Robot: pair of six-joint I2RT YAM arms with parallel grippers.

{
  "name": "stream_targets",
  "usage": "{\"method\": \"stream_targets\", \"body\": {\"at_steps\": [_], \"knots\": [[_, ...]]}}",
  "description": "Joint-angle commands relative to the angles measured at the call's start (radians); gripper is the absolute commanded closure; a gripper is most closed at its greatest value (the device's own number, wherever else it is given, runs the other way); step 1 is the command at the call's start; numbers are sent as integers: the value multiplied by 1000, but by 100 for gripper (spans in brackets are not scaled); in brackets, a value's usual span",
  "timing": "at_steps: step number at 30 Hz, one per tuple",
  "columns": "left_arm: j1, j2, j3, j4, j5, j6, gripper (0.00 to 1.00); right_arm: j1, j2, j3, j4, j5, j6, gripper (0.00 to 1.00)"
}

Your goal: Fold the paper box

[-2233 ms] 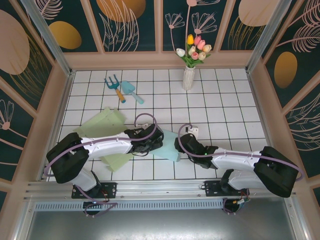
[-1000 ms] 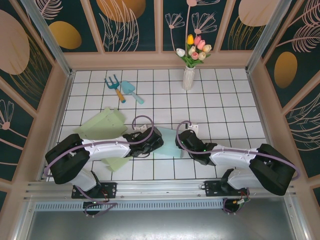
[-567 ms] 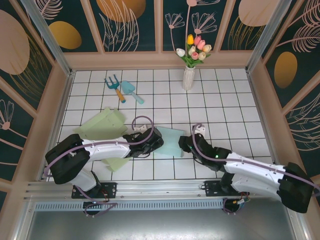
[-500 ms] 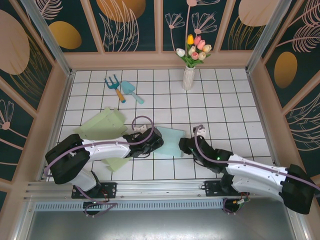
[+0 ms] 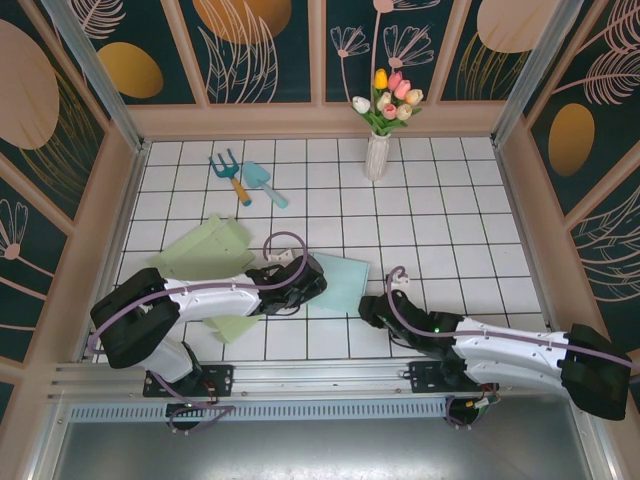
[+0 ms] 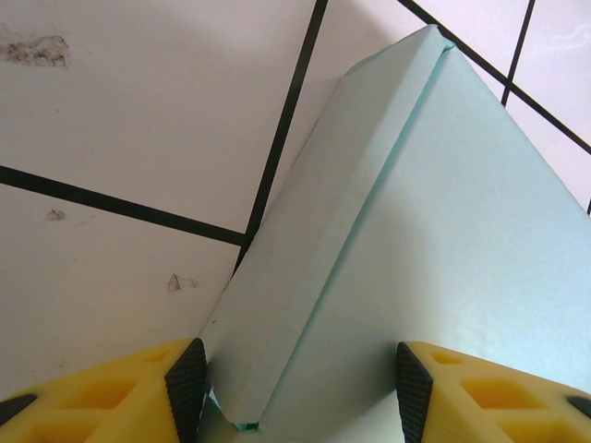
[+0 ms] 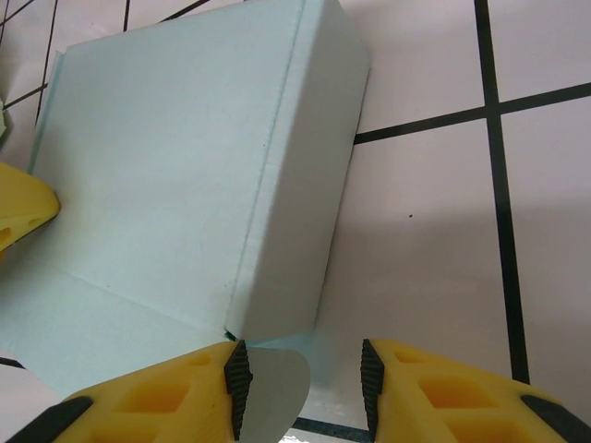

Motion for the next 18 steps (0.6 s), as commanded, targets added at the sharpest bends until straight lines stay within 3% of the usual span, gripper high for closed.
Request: {"method": "stream_targets", "body": {"at_steps": [1, 18], "knots": [[2, 26, -39, -101, -30, -17, 43, 27, 2, -13, 87, -50, 33, 58], [1, 22, -32, -107, -39, -18, 43, 117, 27, 21, 86, 32, 73, 58]]}}
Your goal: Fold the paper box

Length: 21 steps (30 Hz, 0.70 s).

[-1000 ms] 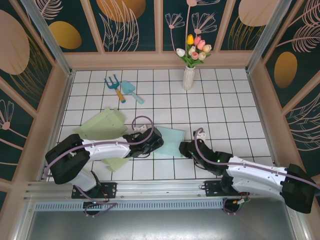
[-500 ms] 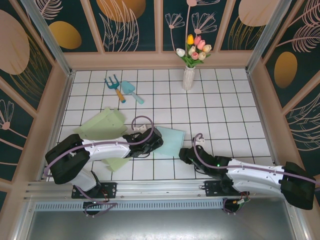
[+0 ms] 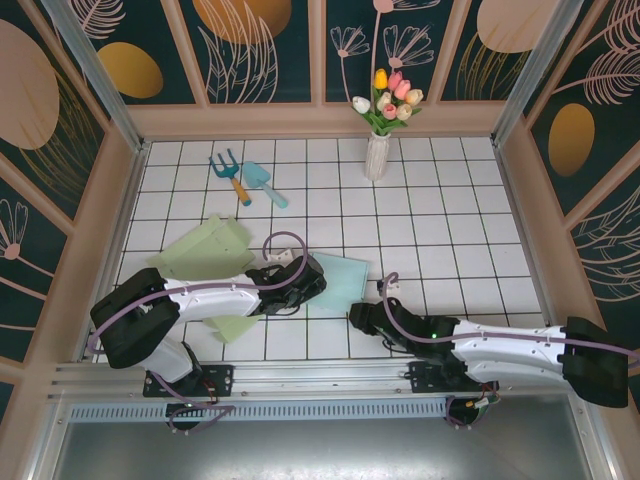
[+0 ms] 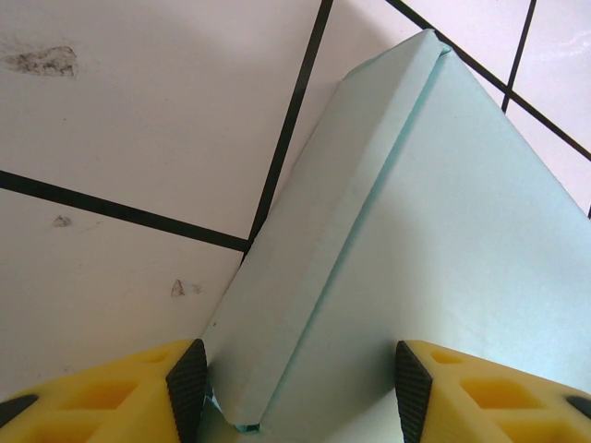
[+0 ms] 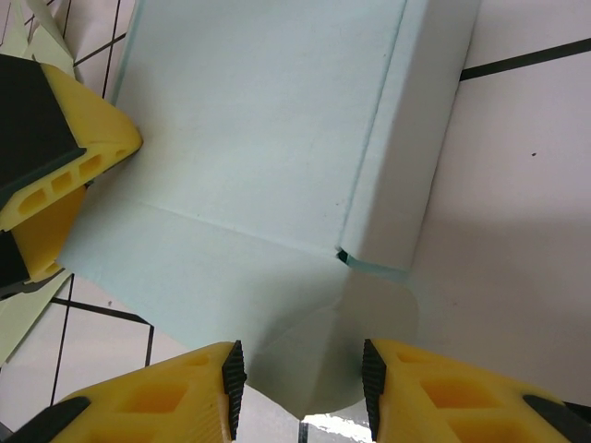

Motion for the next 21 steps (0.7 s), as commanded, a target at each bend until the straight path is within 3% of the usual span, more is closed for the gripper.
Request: {"method": "stream_targets", "body": {"at_steps": [1, 7, 21], "knots": [[2, 23, -33, -107, -29, -18, 43, 8, 9, 19, 31, 25, 21, 58], [2, 25, -30, -109, -32, -18, 43, 8, 12, 6, 95, -11, -10, 60], [2, 35, -33, -106, -34, -17, 44, 8, 17, -12, 100, 36, -120, 64]]}}
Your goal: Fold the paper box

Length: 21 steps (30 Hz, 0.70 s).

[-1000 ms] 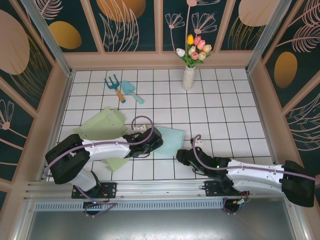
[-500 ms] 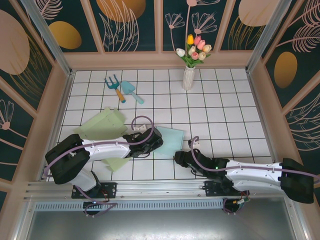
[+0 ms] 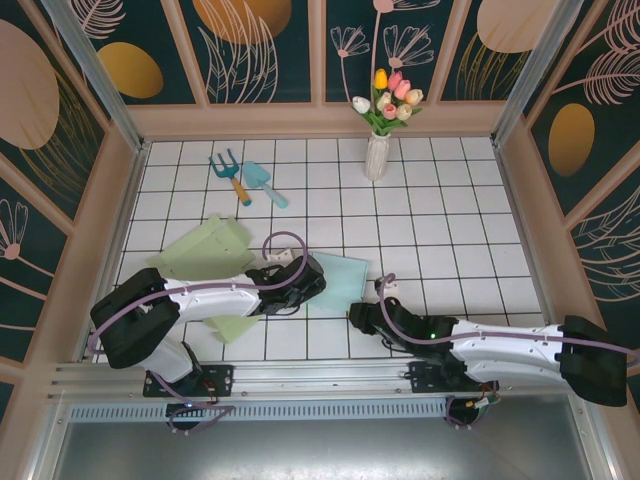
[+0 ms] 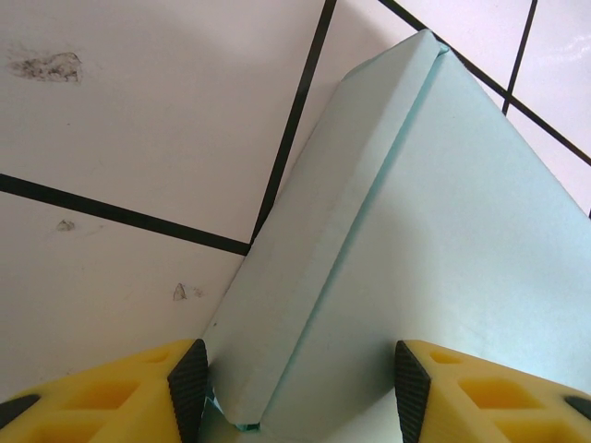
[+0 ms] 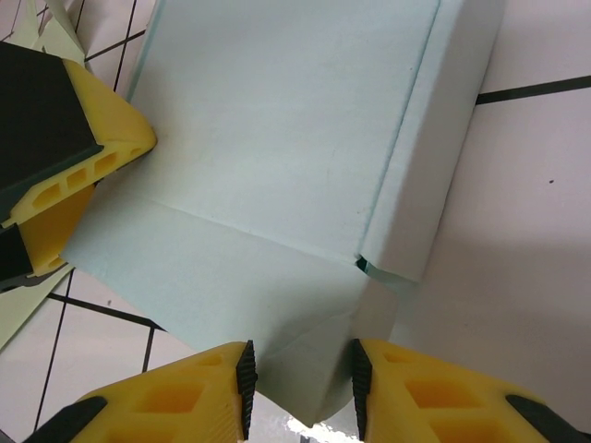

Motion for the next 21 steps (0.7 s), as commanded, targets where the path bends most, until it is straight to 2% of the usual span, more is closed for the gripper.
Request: {"method": "stream_targets", "body": {"at_steps": [1, 8, 21], "knots": [[2, 36, -32, -105, -27, -13, 44, 8, 1, -17, 65, 34, -52, 64], [1, 44, -34, -102, -27, -11, 44, 8, -3, -57, 130, 39, -99, 65], [1, 90, -28, -104, 0, -19, 45, 8, -98, -88, 97, 19, -88, 65]]}}
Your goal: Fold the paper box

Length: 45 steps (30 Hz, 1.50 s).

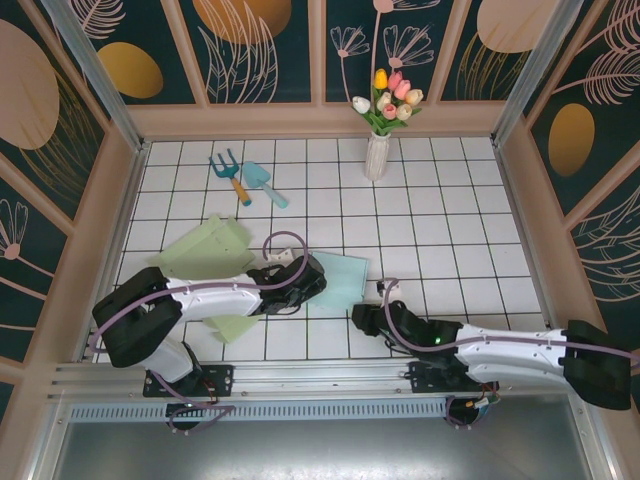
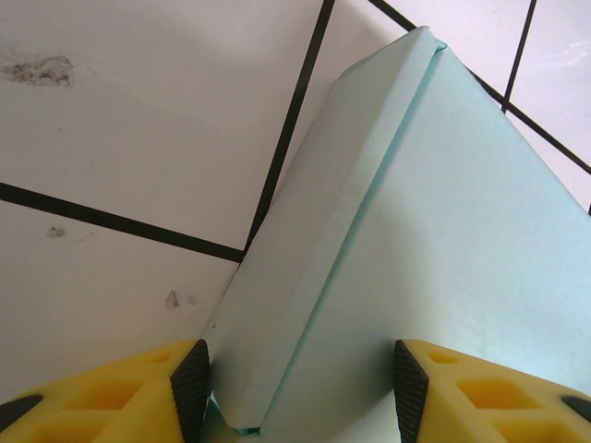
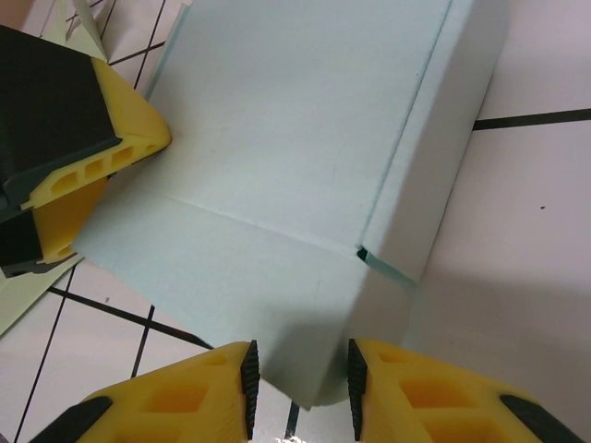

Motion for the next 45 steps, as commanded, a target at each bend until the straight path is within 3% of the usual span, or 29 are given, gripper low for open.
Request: {"method": "stream_targets", "body": {"at_steps": [1, 18, 27, 40, 45], "knots": [[2, 75, -30, -119, 6, -11, 45, 8, -39, -9, 1, 5, -17, 65], [1, 198, 41, -94, 47, 19, 45, 9, -76, 37, -63, -2, -24, 65], [2, 180, 12, -90, 37, 18, 45, 9, -76, 38, -75, 39, -41, 64], [2, 183, 16, -105, 26, 26, 45, 0, -172, 127, -296, 173, -6, 60], [2, 178, 16, -107, 23, 26, 45, -54, -168, 109, -238, 134, -97, 56]]}}
